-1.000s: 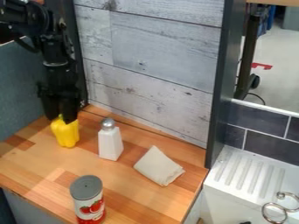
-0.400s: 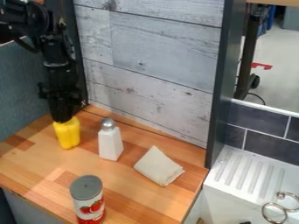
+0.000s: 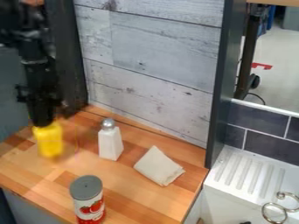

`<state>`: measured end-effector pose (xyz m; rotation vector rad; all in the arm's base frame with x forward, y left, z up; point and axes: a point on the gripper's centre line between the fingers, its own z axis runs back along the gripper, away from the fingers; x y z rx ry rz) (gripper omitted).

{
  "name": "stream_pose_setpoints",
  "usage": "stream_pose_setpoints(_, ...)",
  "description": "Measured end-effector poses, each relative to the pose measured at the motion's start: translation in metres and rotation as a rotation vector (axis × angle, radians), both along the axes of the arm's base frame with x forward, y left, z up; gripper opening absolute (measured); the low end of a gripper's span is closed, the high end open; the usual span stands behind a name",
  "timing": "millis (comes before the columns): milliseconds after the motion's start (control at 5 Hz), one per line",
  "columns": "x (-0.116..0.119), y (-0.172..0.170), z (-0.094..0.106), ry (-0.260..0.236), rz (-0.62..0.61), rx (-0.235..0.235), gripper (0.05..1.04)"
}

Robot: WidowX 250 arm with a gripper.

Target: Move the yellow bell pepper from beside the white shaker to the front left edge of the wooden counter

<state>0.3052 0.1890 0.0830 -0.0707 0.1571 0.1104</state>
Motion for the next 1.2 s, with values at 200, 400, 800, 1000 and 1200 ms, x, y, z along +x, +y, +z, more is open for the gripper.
stream_pose_setpoints(200,-0.035,0.011,-0.01,0.069,0.066,-0.021,0.109)
stream_pose_setpoints(400,-0.048,0.015,-0.022,0.09,0.051,-0.027,0.109)
stream_pose_setpoints(800,-0.052,0.015,-0.026,0.069,-0.001,0.001,0.135)
stream_pose_setpoints(1000,-0.047,0.013,-0.027,0.017,-0.024,-0.004,0.345)
stream_pose_setpoints(1200,-0.043,0.005,-0.024,0.003,-0.04,-0.023,0.63)
